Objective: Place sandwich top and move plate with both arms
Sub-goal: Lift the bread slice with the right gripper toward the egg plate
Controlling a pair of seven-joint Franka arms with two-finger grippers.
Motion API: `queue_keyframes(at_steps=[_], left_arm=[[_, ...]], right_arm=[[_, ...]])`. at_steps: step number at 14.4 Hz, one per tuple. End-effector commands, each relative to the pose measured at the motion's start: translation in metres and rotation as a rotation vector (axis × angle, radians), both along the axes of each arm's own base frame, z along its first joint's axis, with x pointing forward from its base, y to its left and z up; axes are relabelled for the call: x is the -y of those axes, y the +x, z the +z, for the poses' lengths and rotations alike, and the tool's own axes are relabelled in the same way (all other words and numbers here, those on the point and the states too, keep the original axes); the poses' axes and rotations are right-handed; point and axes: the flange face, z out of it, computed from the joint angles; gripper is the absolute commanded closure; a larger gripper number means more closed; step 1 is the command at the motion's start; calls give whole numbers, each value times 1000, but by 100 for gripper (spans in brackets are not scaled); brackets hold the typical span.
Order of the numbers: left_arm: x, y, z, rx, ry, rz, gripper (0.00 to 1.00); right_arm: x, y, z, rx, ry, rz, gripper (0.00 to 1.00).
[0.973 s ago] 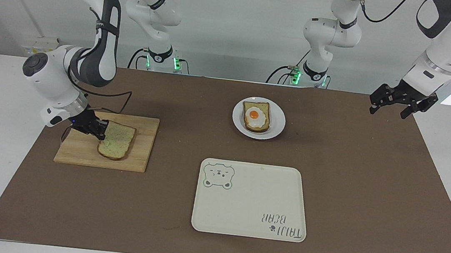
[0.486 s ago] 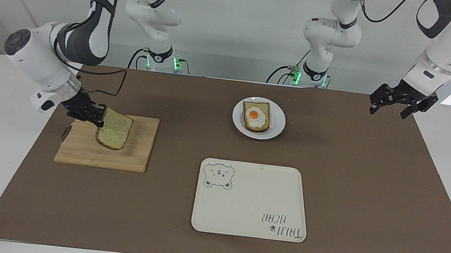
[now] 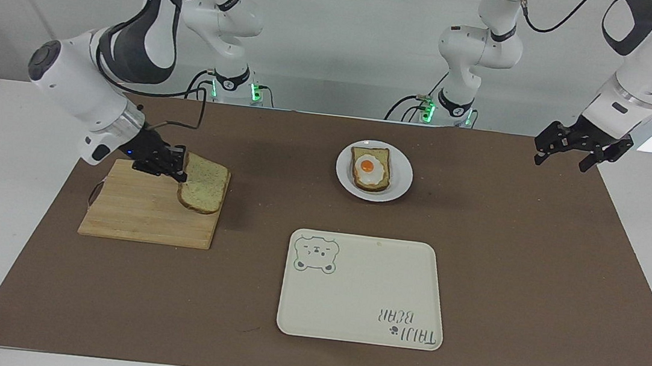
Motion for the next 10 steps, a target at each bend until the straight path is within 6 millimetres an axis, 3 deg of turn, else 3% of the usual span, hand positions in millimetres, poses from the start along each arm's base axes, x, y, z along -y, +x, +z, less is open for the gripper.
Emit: queue_keyframes(at_steps=[1,5,10], left_arm=[[-2,-4,2,-11,-16,-9,0],[-3,-4,2,-11,-16,-7,0],[-2,-4,2,-10,-16,-9,0]], right_arm=[[-47,-3,6,-32,33,-13,100],[-122,-12,10,-52,43,14,100],[-195,-31,18,-89,66,-2,100]])
